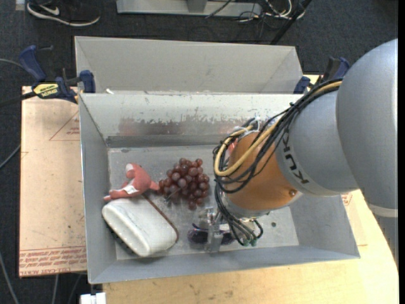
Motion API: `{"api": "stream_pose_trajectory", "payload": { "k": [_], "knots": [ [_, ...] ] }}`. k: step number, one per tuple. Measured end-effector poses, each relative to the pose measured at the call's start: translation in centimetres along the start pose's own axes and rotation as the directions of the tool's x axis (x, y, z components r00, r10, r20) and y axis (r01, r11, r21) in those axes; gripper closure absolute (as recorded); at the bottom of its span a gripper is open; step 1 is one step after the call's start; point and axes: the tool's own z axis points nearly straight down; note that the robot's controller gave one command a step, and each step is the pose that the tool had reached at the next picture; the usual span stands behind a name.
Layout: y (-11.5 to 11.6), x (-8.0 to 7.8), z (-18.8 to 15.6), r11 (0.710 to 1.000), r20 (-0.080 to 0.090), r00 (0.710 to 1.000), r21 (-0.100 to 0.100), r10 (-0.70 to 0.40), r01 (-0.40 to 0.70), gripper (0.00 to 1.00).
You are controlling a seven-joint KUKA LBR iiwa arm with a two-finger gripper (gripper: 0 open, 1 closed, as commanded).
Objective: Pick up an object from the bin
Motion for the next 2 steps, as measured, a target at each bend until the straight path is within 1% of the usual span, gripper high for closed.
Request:
{"api": "stream_pose_trajectory", "payload": {
  "k": [1,2],
  "knots": [
    [0.0,0.1,-0.3,1.000,-0.005,1.000,0.000,0.000,0.000,1.00],
    [0.0,0.2,-2.0,1.000,-0.008,1.000,0.000,-0.001,0.001,1.00]
  ]
}}
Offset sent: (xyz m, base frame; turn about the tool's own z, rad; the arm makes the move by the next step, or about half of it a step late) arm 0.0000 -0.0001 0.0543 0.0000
